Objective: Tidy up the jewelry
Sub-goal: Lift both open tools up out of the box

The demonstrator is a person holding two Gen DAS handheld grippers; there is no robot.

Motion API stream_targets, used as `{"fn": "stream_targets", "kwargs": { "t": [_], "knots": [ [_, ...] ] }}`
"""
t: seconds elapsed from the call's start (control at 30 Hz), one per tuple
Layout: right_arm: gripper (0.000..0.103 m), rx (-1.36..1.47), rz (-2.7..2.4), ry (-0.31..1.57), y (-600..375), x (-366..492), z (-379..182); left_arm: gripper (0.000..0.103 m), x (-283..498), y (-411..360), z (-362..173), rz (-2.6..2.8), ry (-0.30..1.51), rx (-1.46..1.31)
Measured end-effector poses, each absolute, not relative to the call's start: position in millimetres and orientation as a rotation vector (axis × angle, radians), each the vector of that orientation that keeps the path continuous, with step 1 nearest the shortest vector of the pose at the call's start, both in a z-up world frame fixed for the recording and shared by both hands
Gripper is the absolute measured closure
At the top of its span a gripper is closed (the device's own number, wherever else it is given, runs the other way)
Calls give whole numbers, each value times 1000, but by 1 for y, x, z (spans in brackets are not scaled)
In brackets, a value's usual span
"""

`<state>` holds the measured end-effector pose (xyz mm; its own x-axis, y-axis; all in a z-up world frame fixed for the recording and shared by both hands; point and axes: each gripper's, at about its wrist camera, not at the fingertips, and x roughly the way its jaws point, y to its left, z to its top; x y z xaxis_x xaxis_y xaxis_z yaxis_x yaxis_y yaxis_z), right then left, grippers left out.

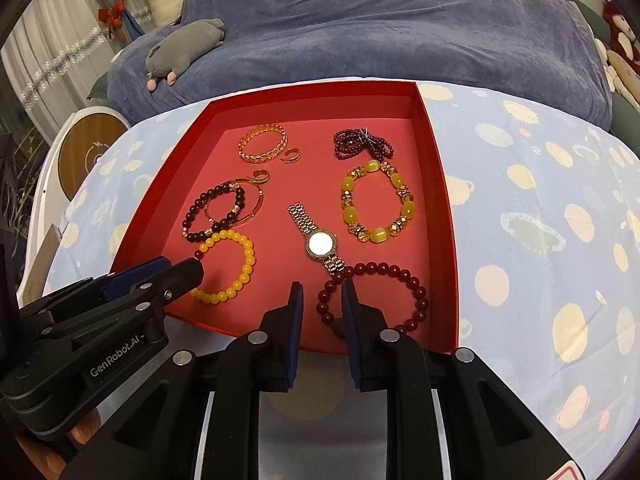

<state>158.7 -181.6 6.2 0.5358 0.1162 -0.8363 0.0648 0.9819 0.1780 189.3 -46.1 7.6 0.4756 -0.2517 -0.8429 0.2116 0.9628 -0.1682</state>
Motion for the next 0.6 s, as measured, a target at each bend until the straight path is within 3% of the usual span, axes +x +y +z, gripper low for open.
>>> {"fn": "stream_targets", "kwargs": {
  "t": [0.6],
  "knots": [
    [83,226,20,1053,-170,68,10,72,96,-35,11,-305,1090,-11]
  ]
}}
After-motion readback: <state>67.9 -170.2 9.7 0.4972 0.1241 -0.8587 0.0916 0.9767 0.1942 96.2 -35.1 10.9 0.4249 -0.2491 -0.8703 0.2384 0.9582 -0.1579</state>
